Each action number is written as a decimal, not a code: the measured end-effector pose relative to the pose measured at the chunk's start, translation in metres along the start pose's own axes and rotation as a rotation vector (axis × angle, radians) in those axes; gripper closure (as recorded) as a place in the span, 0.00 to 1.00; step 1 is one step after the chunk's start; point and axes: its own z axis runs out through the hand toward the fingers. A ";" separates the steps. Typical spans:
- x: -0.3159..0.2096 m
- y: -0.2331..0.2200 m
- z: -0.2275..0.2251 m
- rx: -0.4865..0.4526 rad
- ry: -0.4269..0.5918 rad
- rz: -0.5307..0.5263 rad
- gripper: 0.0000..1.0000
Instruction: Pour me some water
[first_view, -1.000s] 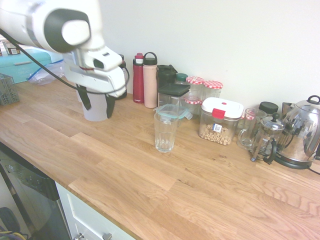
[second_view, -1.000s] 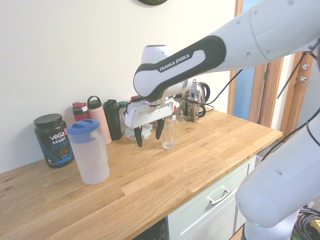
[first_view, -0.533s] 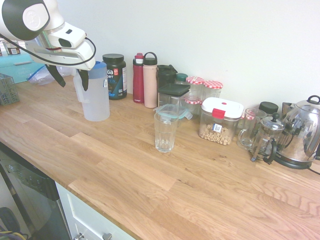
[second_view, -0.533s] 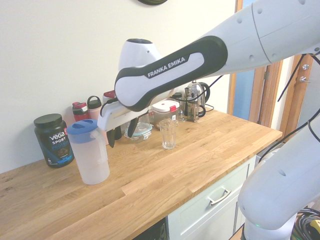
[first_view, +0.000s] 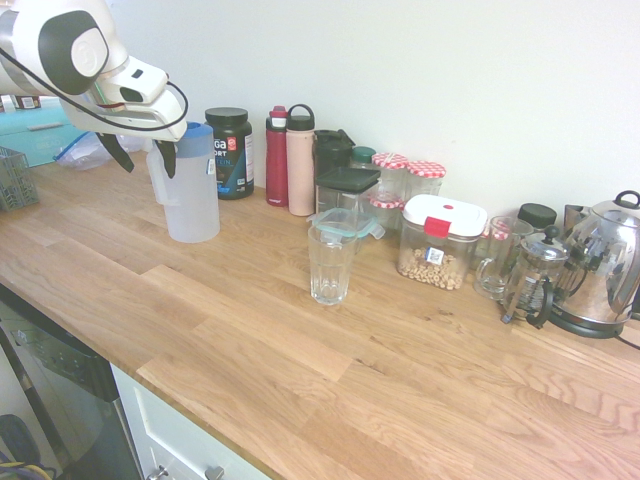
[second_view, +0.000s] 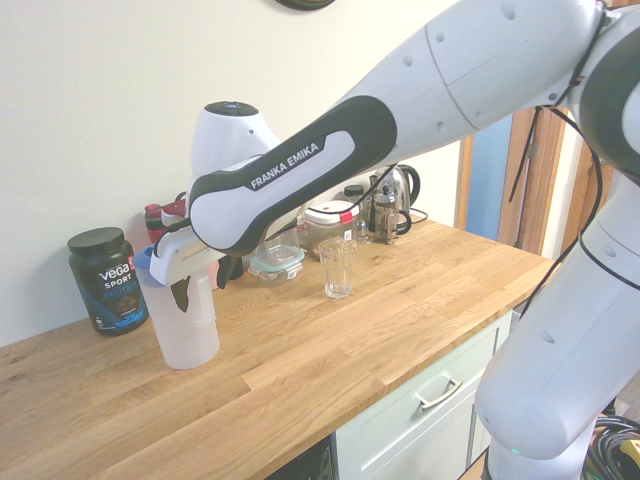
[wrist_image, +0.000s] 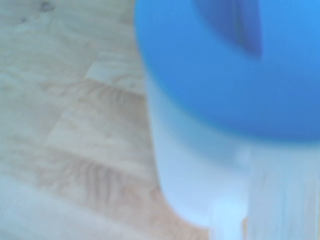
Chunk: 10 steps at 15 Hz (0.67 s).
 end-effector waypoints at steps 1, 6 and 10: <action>0.005 -0.003 0.005 -0.007 0.008 0.004 1.00; 0.015 -0.016 0.013 -0.023 0.038 0.017 1.00; 0.019 -0.013 0.013 -0.026 0.043 0.036 1.00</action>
